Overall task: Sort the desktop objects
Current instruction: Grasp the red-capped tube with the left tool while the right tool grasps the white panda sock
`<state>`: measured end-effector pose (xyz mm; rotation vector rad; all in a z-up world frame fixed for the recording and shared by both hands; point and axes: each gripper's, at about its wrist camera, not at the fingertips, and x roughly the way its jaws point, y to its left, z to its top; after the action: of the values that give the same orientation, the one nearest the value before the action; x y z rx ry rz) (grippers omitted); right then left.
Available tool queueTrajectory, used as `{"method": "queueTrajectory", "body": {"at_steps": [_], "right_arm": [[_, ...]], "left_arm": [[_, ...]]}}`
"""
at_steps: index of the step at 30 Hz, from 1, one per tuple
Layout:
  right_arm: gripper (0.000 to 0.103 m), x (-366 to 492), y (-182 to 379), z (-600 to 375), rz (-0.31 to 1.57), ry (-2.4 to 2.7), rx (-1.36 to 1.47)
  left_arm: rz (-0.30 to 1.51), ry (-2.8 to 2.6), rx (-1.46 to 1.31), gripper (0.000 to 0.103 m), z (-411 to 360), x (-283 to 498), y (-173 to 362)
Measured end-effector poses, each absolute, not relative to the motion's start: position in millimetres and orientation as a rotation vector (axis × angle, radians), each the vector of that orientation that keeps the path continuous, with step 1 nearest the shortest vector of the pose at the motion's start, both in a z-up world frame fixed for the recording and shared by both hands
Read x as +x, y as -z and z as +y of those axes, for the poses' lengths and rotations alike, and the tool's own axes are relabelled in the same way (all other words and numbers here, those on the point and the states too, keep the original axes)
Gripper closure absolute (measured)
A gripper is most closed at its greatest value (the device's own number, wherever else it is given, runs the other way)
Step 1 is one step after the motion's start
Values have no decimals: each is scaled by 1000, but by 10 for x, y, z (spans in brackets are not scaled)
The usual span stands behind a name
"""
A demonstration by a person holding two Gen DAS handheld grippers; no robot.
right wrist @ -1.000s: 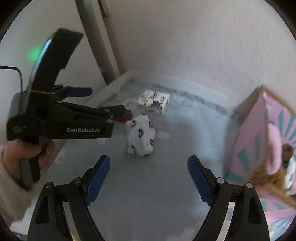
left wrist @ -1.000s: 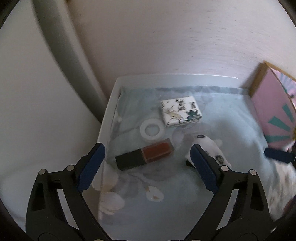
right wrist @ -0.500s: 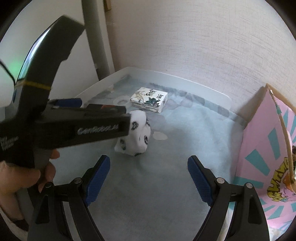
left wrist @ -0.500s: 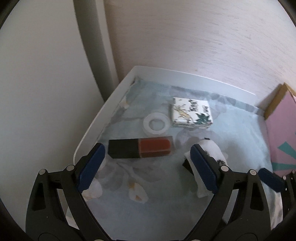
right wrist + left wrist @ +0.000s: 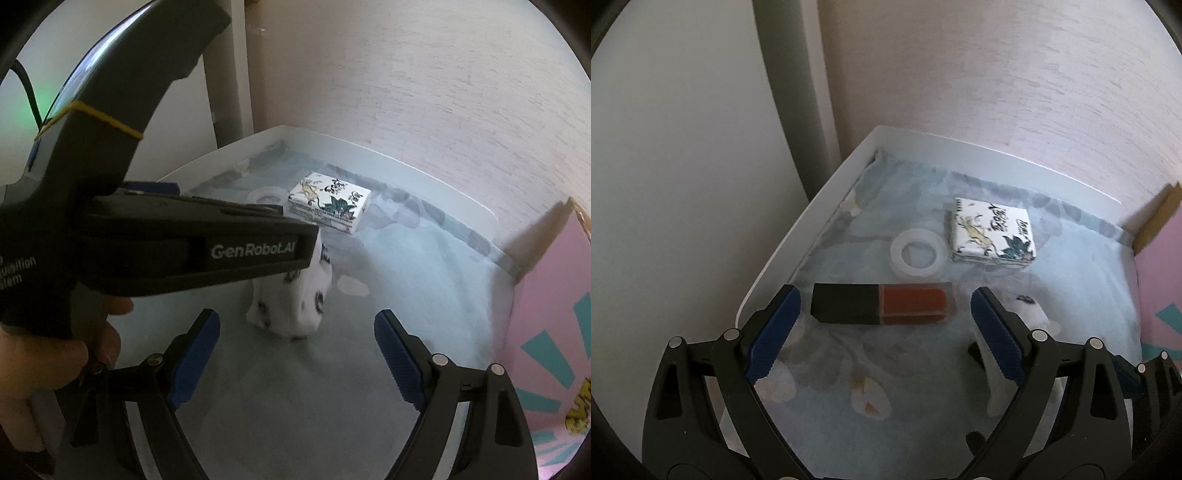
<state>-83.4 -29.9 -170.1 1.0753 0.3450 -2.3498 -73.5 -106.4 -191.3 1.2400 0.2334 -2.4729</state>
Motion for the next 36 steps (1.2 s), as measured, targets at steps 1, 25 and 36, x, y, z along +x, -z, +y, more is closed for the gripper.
{"method": "queueTrajectory", "body": {"at_steps": [1, 25, 36], "right_arm": [[20, -854, 1698, -311, 340, 2353, 1074], [72, -1099, 1677, -414, 292, 2316, 1133], [72, -1070, 1598, -288, 277, 2354, 1155]], "left_arm": [[240, 2468, 1241, 10, -1124, -732, 1904], [354, 2487, 1291, 20, -1362, -717, 1952], [367, 2492, 1295, 20, -1406, -695, 1884]]}}
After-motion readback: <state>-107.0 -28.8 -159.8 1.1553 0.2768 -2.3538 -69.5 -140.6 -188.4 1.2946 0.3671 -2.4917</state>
